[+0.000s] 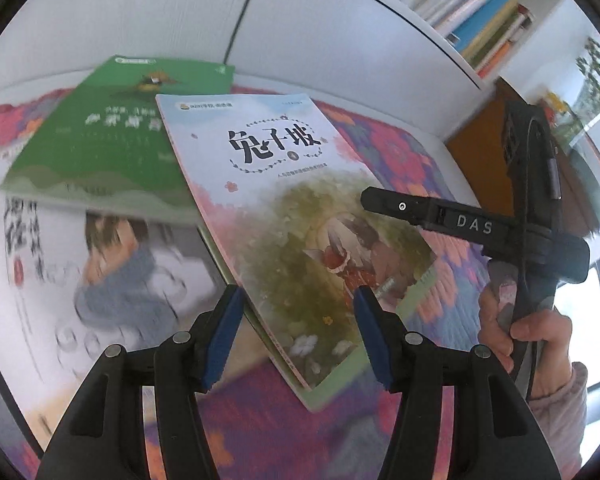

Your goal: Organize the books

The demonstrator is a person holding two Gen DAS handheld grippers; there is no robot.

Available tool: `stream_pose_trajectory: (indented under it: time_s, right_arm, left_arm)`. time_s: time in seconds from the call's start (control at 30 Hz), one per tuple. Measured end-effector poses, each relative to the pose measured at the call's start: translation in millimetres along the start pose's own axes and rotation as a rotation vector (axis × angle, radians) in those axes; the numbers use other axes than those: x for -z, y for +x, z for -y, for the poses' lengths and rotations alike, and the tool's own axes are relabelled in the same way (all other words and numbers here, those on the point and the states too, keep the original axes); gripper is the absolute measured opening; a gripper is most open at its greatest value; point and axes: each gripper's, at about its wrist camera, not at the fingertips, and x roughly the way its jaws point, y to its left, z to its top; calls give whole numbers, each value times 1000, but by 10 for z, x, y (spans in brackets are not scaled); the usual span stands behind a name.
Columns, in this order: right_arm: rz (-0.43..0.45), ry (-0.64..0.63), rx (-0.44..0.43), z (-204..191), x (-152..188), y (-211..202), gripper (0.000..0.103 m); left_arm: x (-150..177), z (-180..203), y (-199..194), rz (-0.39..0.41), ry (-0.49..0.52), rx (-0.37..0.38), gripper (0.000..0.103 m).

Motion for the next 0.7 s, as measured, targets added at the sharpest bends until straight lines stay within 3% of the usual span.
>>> stream_pose_trajectory:
  time_s: [0.2,0.43,0.7]
  right_arm:
    - [-13,79,-48,66,436,-264,51]
    - [-43,63,-3,-97,1101,-590,52]
    - [-104,42,-92,-466,1864,-742,54]
  left_arm:
    - [297,157,-130,-23,36,-19,54]
    - [798,348,-387,-41,99,-43,54]
    - [1345,150,-851,-5,39,-16,54]
